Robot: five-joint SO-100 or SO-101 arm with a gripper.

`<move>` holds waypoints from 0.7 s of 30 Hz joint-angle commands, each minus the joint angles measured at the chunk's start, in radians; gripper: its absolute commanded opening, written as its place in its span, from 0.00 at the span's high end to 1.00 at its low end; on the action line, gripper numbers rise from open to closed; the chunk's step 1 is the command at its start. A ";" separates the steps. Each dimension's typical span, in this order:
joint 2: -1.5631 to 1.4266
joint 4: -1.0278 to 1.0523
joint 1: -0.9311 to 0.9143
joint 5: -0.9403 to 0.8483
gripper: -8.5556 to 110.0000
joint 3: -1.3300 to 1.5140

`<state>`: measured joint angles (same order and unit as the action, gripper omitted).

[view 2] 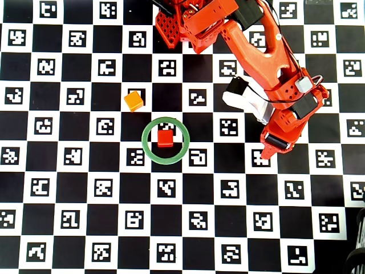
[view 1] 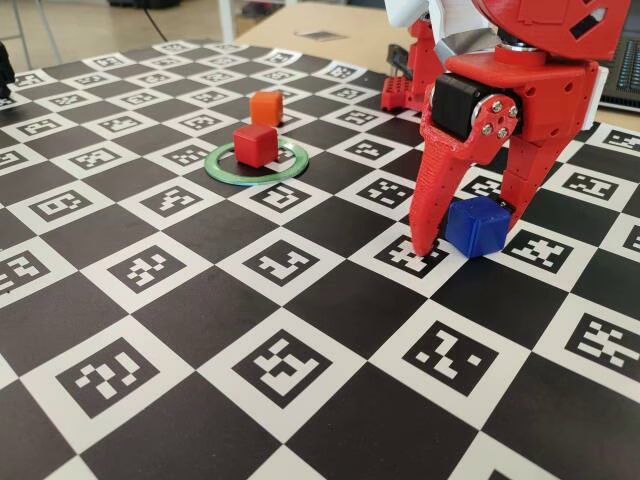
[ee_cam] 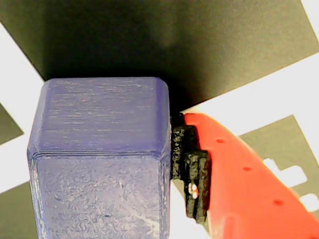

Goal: Grab the red cube then put it in the green circle then put the blue cube on top and finally the orange cube on top

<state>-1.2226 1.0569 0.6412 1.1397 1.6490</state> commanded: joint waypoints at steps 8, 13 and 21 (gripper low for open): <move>-0.055 0.012 0.006 -0.026 0.81 -0.008; -0.061 0.158 0.021 -0.107 0.81 -0.115; -0.124 0.376 -0.021 -0.341 0.82 -0.264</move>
<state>-1.2210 1.3514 0.6443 0.8958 1.4972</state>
